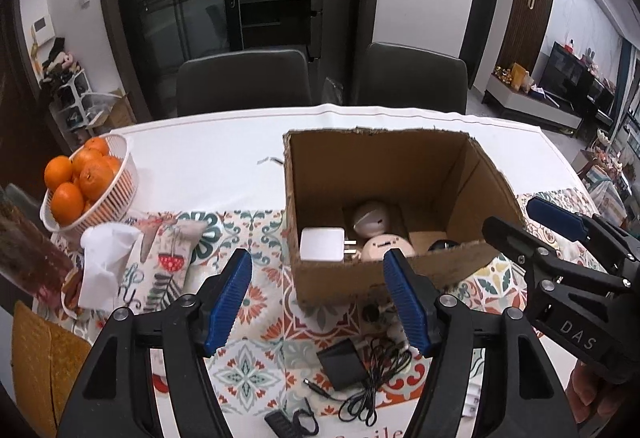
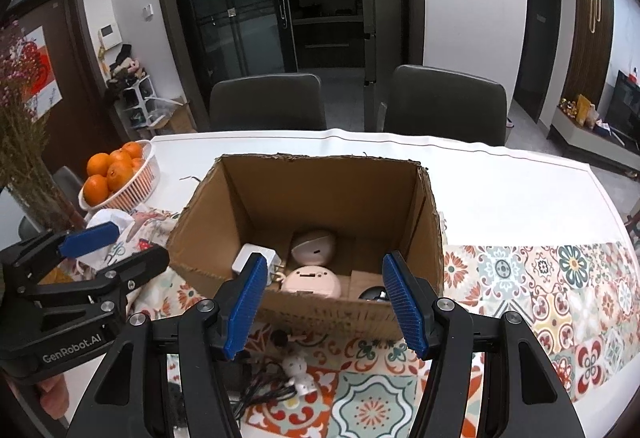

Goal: Organize rigid objects
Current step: 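Grasp the black power adapter with the left tool while the right tool grasps the white figurine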

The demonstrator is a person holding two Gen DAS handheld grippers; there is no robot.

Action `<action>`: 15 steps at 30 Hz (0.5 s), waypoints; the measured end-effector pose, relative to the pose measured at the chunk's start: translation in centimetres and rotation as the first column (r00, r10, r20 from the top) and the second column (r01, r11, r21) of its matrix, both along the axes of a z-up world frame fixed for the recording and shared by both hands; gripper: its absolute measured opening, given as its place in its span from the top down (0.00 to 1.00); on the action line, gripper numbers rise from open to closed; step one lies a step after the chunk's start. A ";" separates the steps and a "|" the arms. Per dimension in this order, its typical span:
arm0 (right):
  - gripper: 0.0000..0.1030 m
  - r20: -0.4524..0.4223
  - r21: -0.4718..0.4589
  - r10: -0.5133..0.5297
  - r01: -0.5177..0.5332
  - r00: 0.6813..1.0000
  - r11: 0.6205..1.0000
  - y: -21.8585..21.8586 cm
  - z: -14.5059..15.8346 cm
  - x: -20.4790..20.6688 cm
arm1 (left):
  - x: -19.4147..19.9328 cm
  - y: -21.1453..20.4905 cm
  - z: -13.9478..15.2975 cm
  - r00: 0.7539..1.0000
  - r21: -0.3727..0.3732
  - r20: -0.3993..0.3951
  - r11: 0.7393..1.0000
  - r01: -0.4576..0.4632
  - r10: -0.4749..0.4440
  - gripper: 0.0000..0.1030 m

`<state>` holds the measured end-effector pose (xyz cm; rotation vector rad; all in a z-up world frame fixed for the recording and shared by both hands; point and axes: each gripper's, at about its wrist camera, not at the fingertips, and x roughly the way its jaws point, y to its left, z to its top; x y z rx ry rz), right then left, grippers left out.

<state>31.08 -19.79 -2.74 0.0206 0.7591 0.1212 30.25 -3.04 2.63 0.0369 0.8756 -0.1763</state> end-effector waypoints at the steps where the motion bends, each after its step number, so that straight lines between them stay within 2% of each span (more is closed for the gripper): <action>1: 0.41 0.000 0.000 0.003 -0.003 1.000 1.000 0.1 0.0 -0.2 | -0.3 0.2 -0.1 1.000 -0.002 -0.001 1.000 -0.003 0.003 0.35; 8: 0.41 0.000 -0.001 0.025 -0.025 1.000 1.000 0.9 -0.5 -1.7 | -2.0 1.0 -0.7 1.000 -0.011 -0.012 1.000 -0.011 0.011 0.35; 15: 0.41 -0.018 0.014 0.049 -0.048 0.999 0.999 1.2 -1.3 -2.7 | -3.2 1.6 -2.2 0.998 -0.046 -0.057 0.999 -0.022 0.019 0.35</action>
